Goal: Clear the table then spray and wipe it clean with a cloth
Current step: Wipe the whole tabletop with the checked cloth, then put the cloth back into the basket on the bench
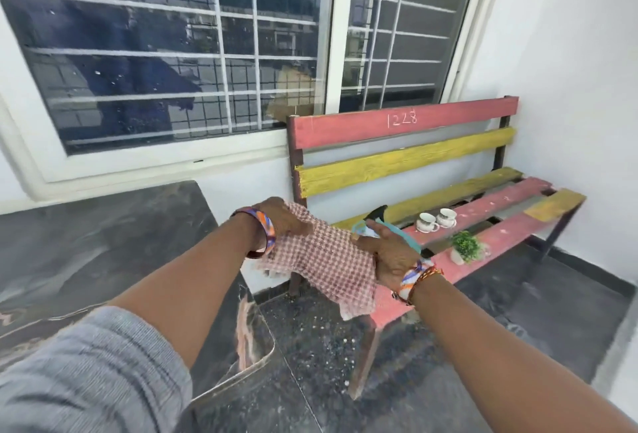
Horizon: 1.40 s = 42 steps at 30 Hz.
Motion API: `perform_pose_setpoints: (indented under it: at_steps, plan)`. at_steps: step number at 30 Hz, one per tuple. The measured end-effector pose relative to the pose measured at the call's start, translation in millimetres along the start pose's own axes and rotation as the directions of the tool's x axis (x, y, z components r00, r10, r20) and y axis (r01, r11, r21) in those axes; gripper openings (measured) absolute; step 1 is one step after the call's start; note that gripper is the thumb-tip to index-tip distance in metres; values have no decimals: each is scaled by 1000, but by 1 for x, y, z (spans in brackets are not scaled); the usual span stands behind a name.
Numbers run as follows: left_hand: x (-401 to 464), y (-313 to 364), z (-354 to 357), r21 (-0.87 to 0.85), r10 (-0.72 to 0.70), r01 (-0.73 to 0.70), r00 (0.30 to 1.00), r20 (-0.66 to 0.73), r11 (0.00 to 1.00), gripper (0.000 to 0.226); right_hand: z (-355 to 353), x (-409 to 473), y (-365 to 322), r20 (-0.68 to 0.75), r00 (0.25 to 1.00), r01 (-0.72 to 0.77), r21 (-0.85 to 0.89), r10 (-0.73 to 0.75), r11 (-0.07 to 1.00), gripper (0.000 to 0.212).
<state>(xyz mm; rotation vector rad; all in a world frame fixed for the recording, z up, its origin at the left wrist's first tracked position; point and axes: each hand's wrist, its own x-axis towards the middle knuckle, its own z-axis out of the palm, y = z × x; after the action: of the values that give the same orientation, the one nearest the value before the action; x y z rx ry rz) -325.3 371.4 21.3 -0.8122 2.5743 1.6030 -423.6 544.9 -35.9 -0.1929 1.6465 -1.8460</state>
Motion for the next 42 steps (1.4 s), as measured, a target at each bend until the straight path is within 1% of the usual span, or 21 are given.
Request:
perform_pose_setpoints:
  at_steps: [1, 3, 6, 8, 10, 11, 12, 14, 17, 19, 22, 23, 25, 27, 29, 31, 34, 35, 37, 39, 42]
  plan:
    - [5, 6, 6, 105, -37, 41, 999, -38, 994, 19, -13, 3, -4, -2, 1000, 5, 42, -5, 999, 54]
    - [17, 16, 22, 127, -58, 64, 997, -54, 990, 39, -35, 9, -7, 29, 1000, -9, -17, 10, 1000, 49]
    - [51, 20, 46, 73, -38, 42, 998, -53, 996, 40, -59, 17, -15, 59, 996, 80, -336, -65, 939, 57]
    - [70, 15, 54, 143, -63, 71, 996, -57, 987, 21, -71, 25, -21, 52, 990, 137, -589, -132, 796, 55]
    - [89, 7, 60, 314, -178, 159, 984, 33, 936, 91, -83, 36, -23, 2, 972, 148, -777, -233, 611, 47]
    - [97, 6, 64, 397, -165, 123, 984, 74, 910, 111, -92, 45, -22, -30, 961, 142, -798, -273, 585, 37]
    - [102, 10, 72, 434, -65, 32, 996, 60, 900, 102, -100, 52, -22, -75, 951, 129, -784, -299, 607, 26]
    - [118, 19, 88, 473, 131, -98, 991, -37, 876, 65, -119, 71, -20, -146, 938, 117, -720, -313, 684, 16]
    - [150, 26, 115, 455, 207, -149, 975, -79, 878, 37, -149, 104, -21, -242, 932, 74, -598, -269, 798, 5]
    - [177, 24, 133, 293, 155, -130, 986, -61, 947, 35, -168, 127, -21, -316, 936, 13, -409, -156, 912, 21]
    - [223, 31, 163, -149, -11, 7, 999, -31, 989, 73, -194, 175, -20, -373, 927, -59, -198, -20, 978, 25]
    - [239, 32, 172, -254, -55, 49, 998, -13, 966, 66, -200, 189, -22, -382, 924, -83, -171, 11, 982, 23]
    - [268, 28, 188, -364, -169, 159, 986, 5, 918, 12, -207, 213, -30, -390, 916, -151, -113, 96, 982, 15]
    - [297, 26, 202, -397, -231, 222, 973, 26, 891, 24, -217, 241, -39, -376, 912, -256, -213, 163, 943, 25]
    - [314, 27, 213, -327, -242, 219, 970, -33, 919, 4, -227, 266, -44, -323, 922, -310, -289, 212, 906, 14]
    - [329, 26, 219, -294, -244, 226, 969, -27, 929, 20, -234, 288, -41, -280, 926, -341, -335, 253, 878, 17]
    - [355, 13, 230, -105, -289, 294, 956, 53, 950, 55, -243, 322, -27, -197, 953, -303, -555, 231, 774, 44]
    - [363, 6, 232, -12, -301, 302, 952, 48, 953, 72, -244, 336, -20, -170, 965, -263, -673, 201, 692, 46]
    - [377, -4, 242, 168, -291, 280, 956, 44, 945, 88, -243, 355, -13, -93, 982, -156, -893, 167, 421, 45]
    - [385, -8, 254, 305, -257, 224, 964, 72, 926, 93, -238, 371, -2, -9, 982, -56, -968, 189, 245, 43]
    - [392, -14, 275, 445, -289, 214, 951, 108, 870, 76, -231, 393, 19, 169, 928, 156, -986, 333, 63, 35]
